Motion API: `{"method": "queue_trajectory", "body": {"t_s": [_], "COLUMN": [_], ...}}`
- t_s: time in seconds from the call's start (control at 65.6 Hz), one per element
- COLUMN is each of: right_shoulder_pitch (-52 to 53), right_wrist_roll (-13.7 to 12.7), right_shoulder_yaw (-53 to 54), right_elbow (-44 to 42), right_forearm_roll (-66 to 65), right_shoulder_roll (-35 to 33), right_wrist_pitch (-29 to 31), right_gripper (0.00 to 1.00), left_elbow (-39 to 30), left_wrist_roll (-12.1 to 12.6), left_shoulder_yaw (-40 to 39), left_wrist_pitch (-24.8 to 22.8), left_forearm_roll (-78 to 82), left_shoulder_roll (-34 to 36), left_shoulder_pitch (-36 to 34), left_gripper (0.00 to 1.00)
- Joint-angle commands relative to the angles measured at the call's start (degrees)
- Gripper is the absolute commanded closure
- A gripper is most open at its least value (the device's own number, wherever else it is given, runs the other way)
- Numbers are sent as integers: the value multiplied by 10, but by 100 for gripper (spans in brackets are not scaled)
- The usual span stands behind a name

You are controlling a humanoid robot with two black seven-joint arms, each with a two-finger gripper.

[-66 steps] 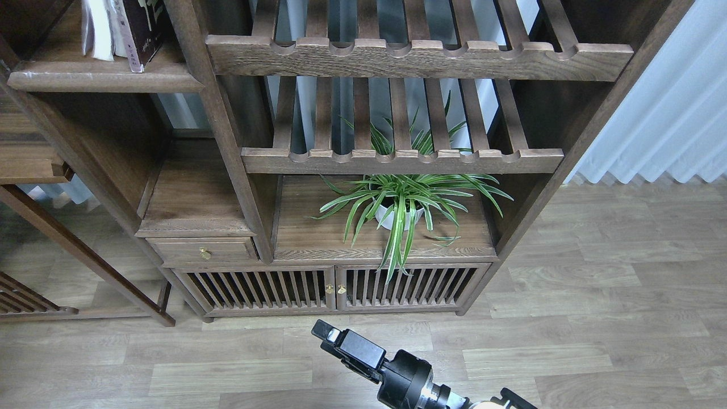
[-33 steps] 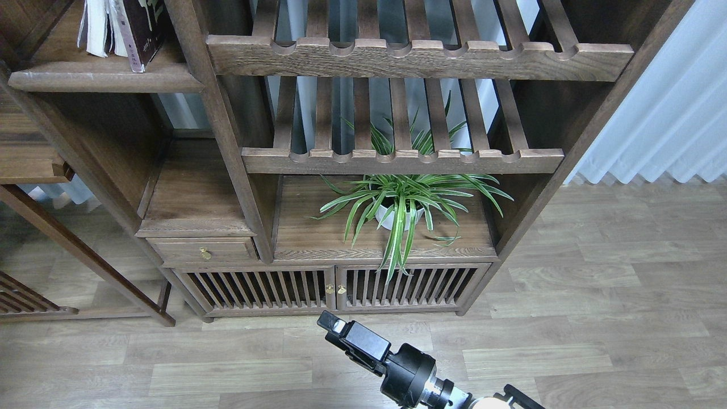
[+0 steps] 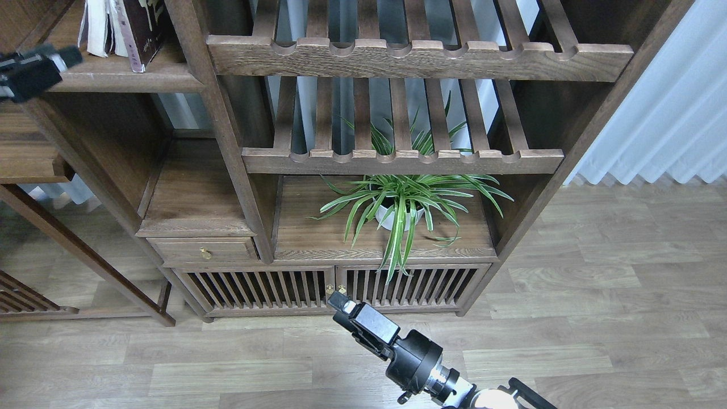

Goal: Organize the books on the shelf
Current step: 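Place the white booklet on the side shelf and withdraw the left gripper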

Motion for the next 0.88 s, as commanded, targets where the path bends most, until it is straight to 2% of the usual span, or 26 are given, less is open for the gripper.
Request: {"method": "queue_trajectory", "body": {"t_s": [0.0, 0.198, 0.351, 0.625, 0.869], "right_shoulder_pitch": [3, 3, 3, 3, 3], "right_wrist_roll": [2, 1, 1, 0, 1], "right_shoulder_yaw": [1, 12, 13, 12, 13], "right_elbow": [0, 0, 0, 0, -2], "right_forearm_roll": [0, 0, 0, 0, 0], "right_shoulder_roll": [0, 0, 0, 0, 0], "right_wrist_pitch": [0, 0, 0, 0, 0], "right_gripper": [0, 0, 0, 0, 0], "left_elbow": [-23, -76, -89, -82, -70], "left_wrist_roll": [0, 0, 0, 0, 0], "left_shoulder_yaw": [-27, -53, -71, -82, -81], "left_wrist_pitch": [0, 0, 0, 0, 0], "left_forearm_roll": [0, 1, 3, 3, 3], "left_shoulder_roll": [-27, -115, -184, -273, -310], "left_shoulder_pitch": [55, 155, 231, 303, 328], "left_gripper": [45, 45, 45, 45, 44]}}
